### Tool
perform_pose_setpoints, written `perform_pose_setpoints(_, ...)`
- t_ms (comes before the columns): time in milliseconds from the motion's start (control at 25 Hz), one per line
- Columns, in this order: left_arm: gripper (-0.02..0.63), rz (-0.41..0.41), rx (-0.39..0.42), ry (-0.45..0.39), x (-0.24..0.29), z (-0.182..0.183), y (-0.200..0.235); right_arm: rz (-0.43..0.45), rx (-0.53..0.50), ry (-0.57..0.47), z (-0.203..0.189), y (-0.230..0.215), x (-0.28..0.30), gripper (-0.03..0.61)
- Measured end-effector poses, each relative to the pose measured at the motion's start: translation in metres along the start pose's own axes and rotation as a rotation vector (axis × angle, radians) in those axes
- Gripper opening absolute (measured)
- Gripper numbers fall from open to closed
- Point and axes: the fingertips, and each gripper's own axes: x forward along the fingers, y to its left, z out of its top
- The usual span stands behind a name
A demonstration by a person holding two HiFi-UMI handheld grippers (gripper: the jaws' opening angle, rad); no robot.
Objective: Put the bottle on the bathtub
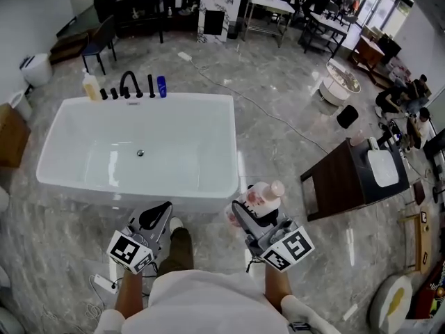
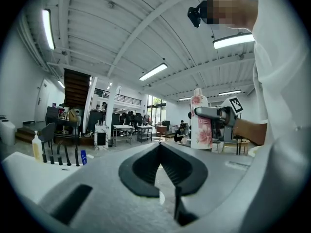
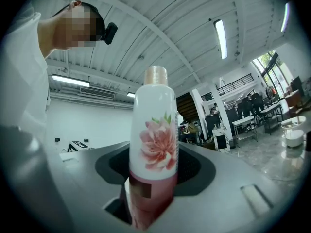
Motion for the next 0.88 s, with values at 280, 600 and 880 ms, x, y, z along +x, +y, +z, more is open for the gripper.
perform_pose_setpoints(280, 0.003, -0.049, -0.011, -0.007, 0.061, 0.021, 0.155, -0.023, -0.038, -0.015, 0.016, -0.056, 0.151, 0.232)
perform_pose_setpoints(600, 0.003, -0.120, -0.014, -0.009, 0.117, 0.035, 0.265, -0.067, -0.016, -0.011, 0.016, -0.101, 0.264, 0.233)
perform_pose_setpoints(880, 0.003, -0.142, -0.025, -0.024, 0.157, 0.036, 0.283, -0.089, -0.024, 0.006, 0.010, -0.136, 0.284, 0.232)
